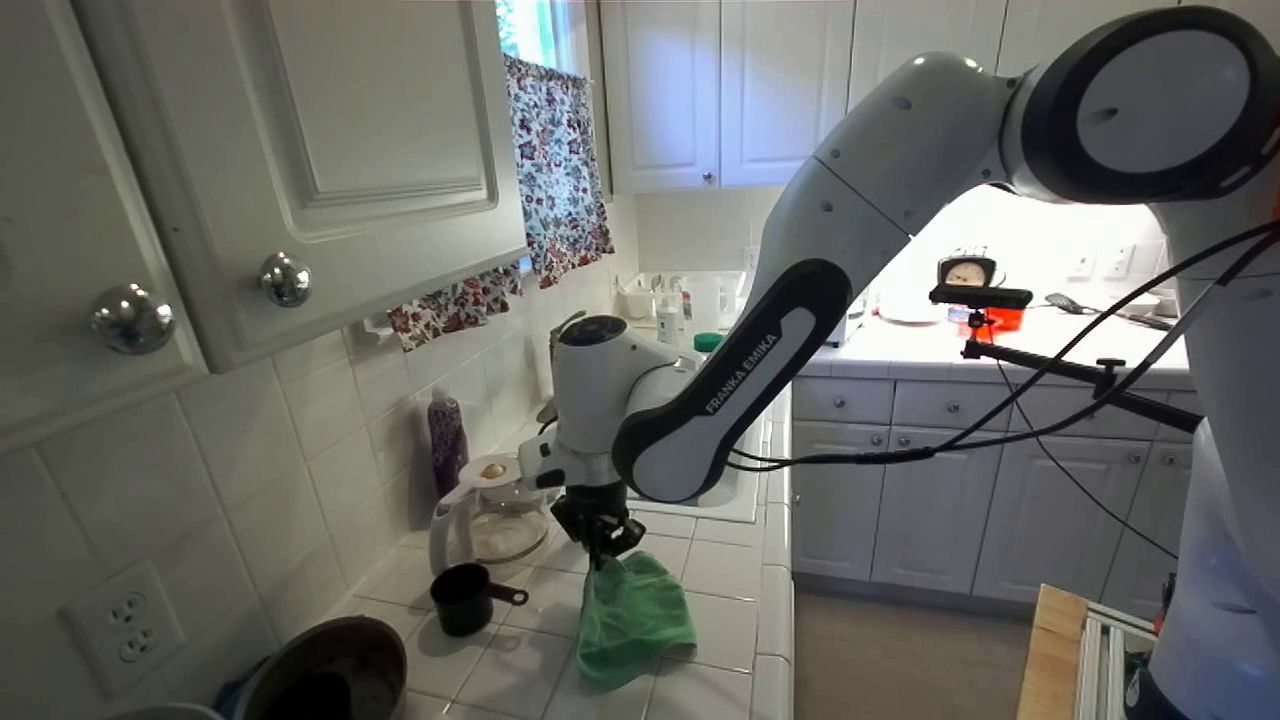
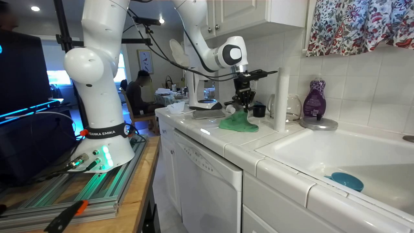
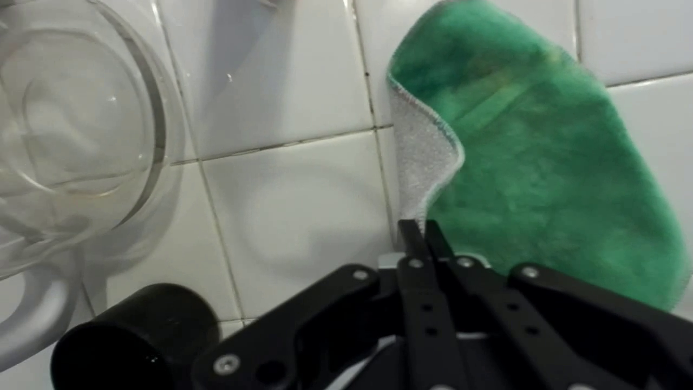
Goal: Turn the rag around, then unfold it
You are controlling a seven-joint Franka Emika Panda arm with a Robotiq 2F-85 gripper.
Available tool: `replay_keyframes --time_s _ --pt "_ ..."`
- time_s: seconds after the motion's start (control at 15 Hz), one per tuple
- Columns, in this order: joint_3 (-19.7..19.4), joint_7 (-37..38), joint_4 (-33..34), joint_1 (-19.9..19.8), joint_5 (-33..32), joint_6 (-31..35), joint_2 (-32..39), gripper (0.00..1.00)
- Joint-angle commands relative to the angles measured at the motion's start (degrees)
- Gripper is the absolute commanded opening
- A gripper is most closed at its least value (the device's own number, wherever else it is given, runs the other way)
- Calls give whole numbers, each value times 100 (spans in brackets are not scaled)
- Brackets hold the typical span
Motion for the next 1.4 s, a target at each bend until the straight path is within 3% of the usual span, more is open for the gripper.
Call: replay_keyframes --time_s 0.0,0.2,0.27,0.8,1.33 --pt "-168 273 416 230 -667 -27 251 1" --pt "-97 218 647 191 -571 -15 455 1" --pt "-33 113 367 111 -449 -18 212 1" --pt "-30 112 396 104 -446 -18 252 1" --pt "-73 -146 1091 323 -845 -98 876 1"
